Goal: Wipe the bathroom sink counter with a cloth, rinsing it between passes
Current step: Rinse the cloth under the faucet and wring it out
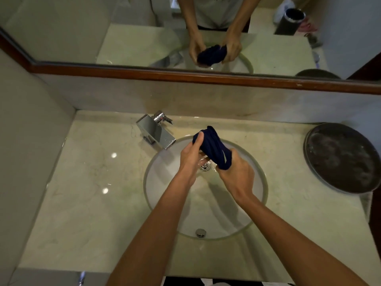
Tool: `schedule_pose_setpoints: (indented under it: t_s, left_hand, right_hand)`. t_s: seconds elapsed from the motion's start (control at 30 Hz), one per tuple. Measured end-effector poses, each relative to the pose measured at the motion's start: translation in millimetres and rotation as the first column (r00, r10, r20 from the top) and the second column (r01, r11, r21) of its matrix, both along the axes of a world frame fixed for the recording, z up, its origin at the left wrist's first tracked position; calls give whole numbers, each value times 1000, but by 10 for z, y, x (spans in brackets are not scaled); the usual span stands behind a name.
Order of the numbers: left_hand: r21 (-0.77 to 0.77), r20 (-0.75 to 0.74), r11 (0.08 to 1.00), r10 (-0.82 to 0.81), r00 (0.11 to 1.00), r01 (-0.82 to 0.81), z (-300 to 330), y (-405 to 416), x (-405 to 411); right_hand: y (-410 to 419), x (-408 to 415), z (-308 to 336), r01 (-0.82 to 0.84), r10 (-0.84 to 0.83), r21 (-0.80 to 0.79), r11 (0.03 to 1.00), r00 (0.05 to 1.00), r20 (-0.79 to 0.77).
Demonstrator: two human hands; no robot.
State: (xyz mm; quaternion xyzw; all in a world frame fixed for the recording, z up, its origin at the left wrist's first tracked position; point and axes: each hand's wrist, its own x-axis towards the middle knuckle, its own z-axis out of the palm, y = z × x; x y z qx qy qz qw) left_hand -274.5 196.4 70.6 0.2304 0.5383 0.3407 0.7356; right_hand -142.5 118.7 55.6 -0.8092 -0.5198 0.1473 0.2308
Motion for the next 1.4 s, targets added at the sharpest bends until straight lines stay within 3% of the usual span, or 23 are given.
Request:
schedule_pose_setpoints:
  t_s: [0.1, 0.2, 0.33, 0.43, 0.57, 0.7, 0.8, 1.0, 1.13, 1.27, 1.33, 1.4]
  left_hand:
    - [-91, 140, 994, -52, 989, 66, 189, -24, -9]
    - [-47, 55, 979, -196, 979, 198, 357, -89, -6]
    - [-9, 92, 956, -291, 952, 293, 414, -223, 32]
    - [7, -15, 941, -339, 941, 340, 532, -364, 129]
    - [-32, -252, 923, -379, 890, 384, 722, -473, 285]
    - [57, -384, 928, -320, 866, 368, 772, -546, 367]
    - [136, -511, 899, -295, 807, 415, 798, -622, 472]
    - [191, -540, 814, -379, 752, 548, 935, -685, 403]
    - [155, -586, 788, -413, 698, 596, 1026, -680, 220]
    - [122, -792, 811, -269, 549, 573, 997, -741, 259]
    - [175, -825, 858, -140, 548, 482, 967, -807, 358]
    - [248, -793, 886, -47, 607, 392, 952, -852, 474]
  right_hand:
    - [-138, 67, 5, 46, -39, 90, 995, 997, -72]
    - [-268, 196, -11, 40, -26, 90, 995, 987, -159]
    - [-342, 443, -21, -19, 44, 57, 998, 884, -466]
    - [-377, 598, 11, -102, 115, 54, 993, 811, -573]
    - [-459, 728, 49, -132, 141, 51, 990, 876, -462]
    - [-505, 871, 126, -270, 183, -9, 963, 677, -713]
    - [-483, 939, 326, -271, 232, 80, 959, 592, -772]
    - [-391, 1046, 588, -340, 382, 211, 917, 594, -708]
    - [-330, 1236, 650, -199, 304, 233, 952, 706, -640]
    - [-291, 1137, 758, -132, 262, 284, 950, 832, -489]
    - [-342, 961, 824, -59, 222, 347, 936, 865, -450]
    - [-455, 751, 832, -5, 194, 409, 913, 885, -423]
